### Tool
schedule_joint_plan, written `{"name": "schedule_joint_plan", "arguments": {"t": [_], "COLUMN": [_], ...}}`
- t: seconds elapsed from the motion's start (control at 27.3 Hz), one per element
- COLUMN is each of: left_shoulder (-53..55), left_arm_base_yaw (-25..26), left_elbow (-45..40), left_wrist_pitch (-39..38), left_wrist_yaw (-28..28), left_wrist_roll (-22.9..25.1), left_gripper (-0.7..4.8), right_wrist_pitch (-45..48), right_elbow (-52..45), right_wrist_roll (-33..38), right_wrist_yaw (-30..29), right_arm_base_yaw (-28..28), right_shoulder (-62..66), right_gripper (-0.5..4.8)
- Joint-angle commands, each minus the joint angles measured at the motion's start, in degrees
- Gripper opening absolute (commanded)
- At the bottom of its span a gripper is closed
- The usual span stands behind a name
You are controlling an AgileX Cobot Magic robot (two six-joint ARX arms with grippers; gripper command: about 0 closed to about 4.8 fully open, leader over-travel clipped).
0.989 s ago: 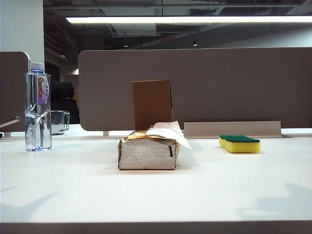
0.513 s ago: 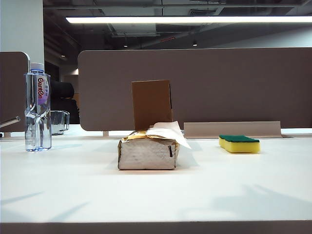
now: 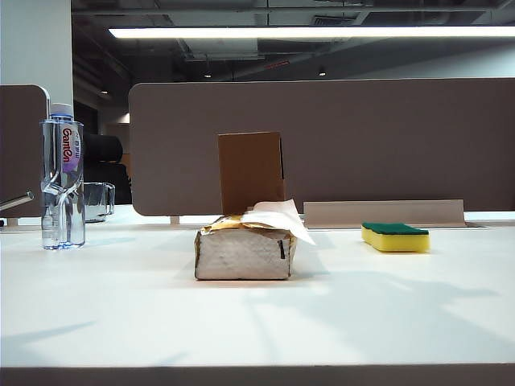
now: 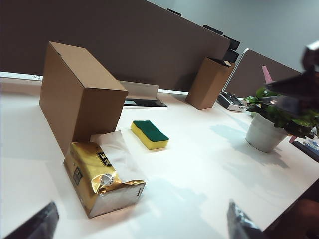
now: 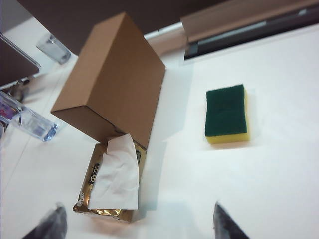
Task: Move the sponge from right to left to wipe the table, avoiding obstacles on the table, and finally reaching the bottle of mineral water.
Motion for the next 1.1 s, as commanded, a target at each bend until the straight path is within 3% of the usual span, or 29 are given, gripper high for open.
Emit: {"name": "schedule_joint_plan", "arguments": {"t": [0.04, 0.51, 0.62, 0.77, 1.1], "left_shoulder": [0.0, 1.9, 4.1, 12.4, 21.6], "left_arm_base_yaw": [0.0, 0.0, 0.0, 0.0, 0.0], "left_elbow": [0.4, 1.7, 3.1, 8.7, 14.8], "left_wrist_pitch": [0.5, -2.0, -2.4, -6.4, -6.8], "left_wrist_yaw": [0.4, 1.4, 1.4, 1.3, 1.4], "left_wrist_roll": [0.0, -0.7, 2.0, 10.2, 13.1], "left_gripper": [4.38, 4.42, 4.42, 4.45, 4.44], "right_wrist_pitch": [0.5, 0.1, 0.1, 1.9, 5.0], "right_elbow": [4.4, 18.4, 19.8, 20.3, 24.1], "right_wrist_roll": [-0.5, -2.5, -3.9, -4.1, -6.1], "right_wrist_yaw": [-1.6, -4.8, -4.8, -5.7, -5.5], "right_arm_base_yaw": [0.0, 0.0, 0.0, -0.1, -0.1], "right_shoulder": [6.5, 31.2, 34.9, 41.4, 52.0], "right_gripper": [3.78, 3.78, 3.78, 3.78, 3.79]}}
